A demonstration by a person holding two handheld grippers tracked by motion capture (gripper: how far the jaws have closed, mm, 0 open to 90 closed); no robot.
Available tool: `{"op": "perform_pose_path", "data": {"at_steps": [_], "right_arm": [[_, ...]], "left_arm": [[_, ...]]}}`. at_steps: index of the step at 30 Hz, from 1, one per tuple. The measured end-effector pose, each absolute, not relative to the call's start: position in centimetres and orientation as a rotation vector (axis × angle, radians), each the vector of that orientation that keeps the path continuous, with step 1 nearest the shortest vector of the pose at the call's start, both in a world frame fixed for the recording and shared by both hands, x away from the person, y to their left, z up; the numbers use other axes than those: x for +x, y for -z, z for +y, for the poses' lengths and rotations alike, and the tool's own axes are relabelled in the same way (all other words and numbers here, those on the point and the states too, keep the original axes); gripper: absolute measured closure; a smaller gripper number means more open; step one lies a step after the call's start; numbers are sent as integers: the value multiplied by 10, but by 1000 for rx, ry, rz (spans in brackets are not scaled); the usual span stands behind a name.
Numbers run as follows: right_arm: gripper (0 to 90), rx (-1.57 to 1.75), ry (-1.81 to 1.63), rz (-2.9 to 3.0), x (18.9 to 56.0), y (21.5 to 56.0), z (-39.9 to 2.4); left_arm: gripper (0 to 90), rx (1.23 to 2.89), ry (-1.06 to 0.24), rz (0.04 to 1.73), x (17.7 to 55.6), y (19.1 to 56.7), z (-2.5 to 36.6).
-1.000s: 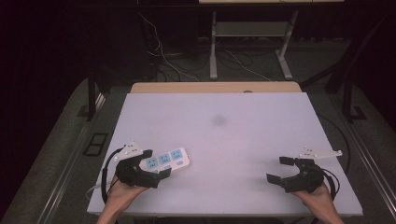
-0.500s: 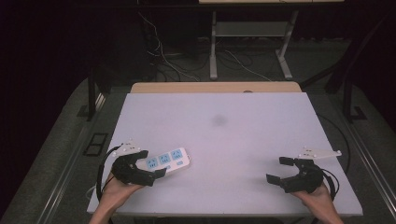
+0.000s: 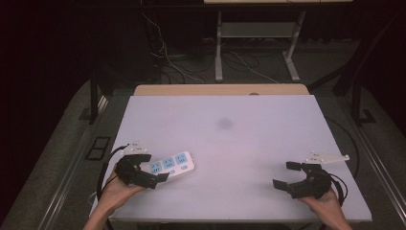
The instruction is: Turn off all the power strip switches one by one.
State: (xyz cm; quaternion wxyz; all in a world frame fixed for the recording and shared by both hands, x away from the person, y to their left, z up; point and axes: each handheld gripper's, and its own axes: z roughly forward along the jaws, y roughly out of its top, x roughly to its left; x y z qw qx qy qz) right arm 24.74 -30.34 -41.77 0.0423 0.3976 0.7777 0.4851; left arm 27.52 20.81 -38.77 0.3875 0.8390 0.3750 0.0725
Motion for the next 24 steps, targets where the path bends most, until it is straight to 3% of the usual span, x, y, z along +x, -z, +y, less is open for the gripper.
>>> {"op": "perform_pose_path", "data": {"at_steps": [5, 8, 11, 24], "right_arm": [[6, 1218, -1481, 2380, 247, 418, -304], [6, 1221, -1478, 2384, 247, 418, -303], [6, 1221, -1476, 2385, 247, 418, -303], [6, 1215, -1466, 2393, 248, 419, -303]], "left_arm": [[48, 2178, -188, 954, 277, 390, 210], [143, 2204, -180, 942, 278, 391, 213], [184, 2215, -179, 941, 278, 391, 214], [557, 2240, -171, 917, 280, 386, 221]]}}
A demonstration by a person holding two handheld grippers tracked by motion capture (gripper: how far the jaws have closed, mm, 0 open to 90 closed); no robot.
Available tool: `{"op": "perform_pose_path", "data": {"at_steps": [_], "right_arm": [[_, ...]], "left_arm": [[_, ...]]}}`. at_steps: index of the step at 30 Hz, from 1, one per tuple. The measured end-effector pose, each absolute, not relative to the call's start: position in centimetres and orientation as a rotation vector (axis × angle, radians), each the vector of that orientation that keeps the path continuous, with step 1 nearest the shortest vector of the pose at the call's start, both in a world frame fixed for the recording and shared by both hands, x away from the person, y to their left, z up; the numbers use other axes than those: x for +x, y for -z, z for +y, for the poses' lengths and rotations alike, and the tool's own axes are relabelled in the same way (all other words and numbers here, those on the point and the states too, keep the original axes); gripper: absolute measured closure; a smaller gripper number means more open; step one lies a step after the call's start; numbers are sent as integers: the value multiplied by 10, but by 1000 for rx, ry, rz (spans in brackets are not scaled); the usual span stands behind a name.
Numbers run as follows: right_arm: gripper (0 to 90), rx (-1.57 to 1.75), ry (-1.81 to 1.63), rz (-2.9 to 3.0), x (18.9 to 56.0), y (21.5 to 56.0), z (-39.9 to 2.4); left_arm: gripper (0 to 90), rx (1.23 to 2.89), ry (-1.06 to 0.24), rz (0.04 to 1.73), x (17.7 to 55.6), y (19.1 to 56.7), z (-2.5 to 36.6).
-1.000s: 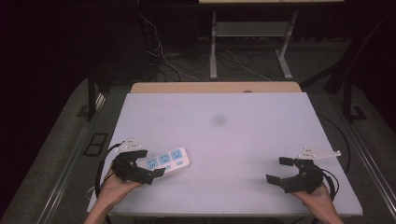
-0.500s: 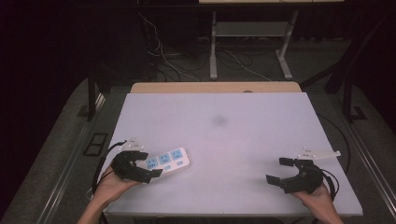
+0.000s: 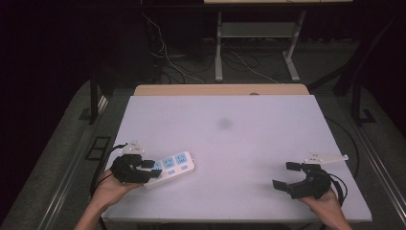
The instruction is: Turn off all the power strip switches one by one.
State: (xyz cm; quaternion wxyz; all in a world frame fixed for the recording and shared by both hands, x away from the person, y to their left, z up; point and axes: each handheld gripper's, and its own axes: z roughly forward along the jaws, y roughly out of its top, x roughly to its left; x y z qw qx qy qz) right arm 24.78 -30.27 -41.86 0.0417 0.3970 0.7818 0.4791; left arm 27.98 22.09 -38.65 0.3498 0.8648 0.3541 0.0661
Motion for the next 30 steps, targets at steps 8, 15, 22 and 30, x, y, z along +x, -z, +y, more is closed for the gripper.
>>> {"op": "perform_pose_path", "data": {"at_steps": [8, 15, 22, 30], "right_arm": [[6, 1212, -1459, 2396, 248, 419, -302], [6, 1210, -1456, 2398, 248, 419, -302], [6, 1212, -1449, 2397, 247, 419, -302], [6, 1213, -1447, 2397, 247, 419, -302]], "left_arm": [[855, 2268, -152, 891, 282, 385, 221], [892, 2336, -163, 863, 285, 390, 216], [892, 2369, -151, 863, 287, 396, 210], [892, 2381, -124, 850, 288, 401, 210]]}}
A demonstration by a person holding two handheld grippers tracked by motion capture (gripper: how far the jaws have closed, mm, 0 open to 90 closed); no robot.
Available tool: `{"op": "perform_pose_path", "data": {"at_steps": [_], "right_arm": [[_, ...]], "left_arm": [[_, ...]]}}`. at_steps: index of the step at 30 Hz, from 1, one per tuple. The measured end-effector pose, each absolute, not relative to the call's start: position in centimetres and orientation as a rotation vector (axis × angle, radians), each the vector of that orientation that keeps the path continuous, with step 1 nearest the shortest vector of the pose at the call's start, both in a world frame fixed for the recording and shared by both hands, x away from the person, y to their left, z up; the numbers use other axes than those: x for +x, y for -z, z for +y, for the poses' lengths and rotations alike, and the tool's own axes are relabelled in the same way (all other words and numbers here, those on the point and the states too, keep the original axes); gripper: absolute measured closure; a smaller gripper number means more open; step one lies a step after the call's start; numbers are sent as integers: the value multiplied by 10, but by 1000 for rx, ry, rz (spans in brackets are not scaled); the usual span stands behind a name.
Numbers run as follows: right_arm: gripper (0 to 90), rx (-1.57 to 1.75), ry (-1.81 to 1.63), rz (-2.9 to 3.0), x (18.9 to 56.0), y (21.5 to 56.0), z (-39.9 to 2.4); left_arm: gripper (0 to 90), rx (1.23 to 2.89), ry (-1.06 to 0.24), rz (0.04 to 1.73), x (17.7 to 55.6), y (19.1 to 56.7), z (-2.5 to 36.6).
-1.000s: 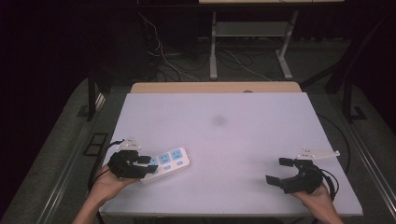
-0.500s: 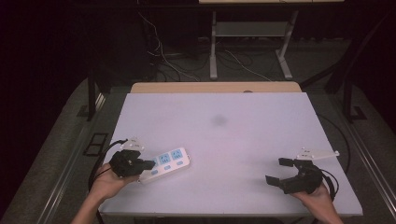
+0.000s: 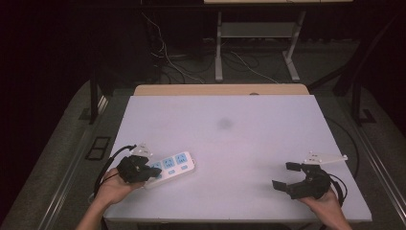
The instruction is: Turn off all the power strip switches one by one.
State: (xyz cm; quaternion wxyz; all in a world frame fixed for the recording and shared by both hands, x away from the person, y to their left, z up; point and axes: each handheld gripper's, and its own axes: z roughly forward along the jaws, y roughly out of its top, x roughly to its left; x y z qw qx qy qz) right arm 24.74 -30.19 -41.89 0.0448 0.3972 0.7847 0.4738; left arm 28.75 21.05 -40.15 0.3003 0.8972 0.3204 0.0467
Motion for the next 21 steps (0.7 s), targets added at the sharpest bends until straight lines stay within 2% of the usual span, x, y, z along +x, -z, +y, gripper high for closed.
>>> {"op": "perform_pose_path", "data": {"at_steps": [21], "right_arm": [[6, 1209, -1436, 2398, 247, 419, -302]], "left_arm": [[897, 2386, -100, 855, 289, 403, 212]]}}
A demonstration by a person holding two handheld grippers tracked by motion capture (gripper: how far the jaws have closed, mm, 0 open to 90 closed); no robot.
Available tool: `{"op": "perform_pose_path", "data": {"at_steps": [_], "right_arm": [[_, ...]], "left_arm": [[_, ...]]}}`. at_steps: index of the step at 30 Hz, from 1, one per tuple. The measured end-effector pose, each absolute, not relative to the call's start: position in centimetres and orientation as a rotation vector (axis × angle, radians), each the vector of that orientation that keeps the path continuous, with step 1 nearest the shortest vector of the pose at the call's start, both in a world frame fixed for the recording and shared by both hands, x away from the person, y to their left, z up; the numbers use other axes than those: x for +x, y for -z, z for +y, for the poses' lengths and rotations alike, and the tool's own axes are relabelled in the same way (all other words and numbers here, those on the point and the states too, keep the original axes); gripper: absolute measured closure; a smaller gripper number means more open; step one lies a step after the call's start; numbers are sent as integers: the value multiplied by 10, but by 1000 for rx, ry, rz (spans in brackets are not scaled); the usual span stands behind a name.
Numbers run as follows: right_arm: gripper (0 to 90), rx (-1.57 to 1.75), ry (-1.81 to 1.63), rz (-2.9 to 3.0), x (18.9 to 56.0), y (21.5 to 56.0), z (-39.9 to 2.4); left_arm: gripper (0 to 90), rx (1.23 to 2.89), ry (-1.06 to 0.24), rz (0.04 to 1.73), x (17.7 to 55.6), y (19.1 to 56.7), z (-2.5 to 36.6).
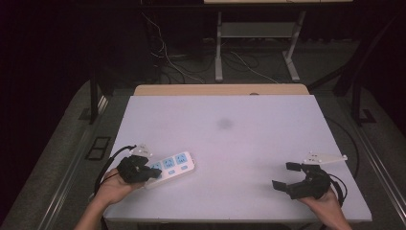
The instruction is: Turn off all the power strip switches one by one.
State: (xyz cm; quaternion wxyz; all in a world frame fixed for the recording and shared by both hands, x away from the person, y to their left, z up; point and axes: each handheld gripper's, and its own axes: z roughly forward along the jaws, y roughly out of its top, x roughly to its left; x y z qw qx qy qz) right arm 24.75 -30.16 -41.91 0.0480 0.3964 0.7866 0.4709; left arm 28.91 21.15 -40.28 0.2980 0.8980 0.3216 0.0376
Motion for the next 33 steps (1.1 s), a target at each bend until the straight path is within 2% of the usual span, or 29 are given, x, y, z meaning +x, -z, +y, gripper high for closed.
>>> {"op": "perform_pose_path", "data": {"at_steps": [27, 33], "right_arm": [[6, 1226, -1431, 2379, 248, 419, -306], [6, 1229, -1431, 2375, 248, 419, -307]], "left_arm": [[898, 2402, -139, 858, 286, 403, 208], [897, 2347, -138, 878, 283, 406, 213]]}}
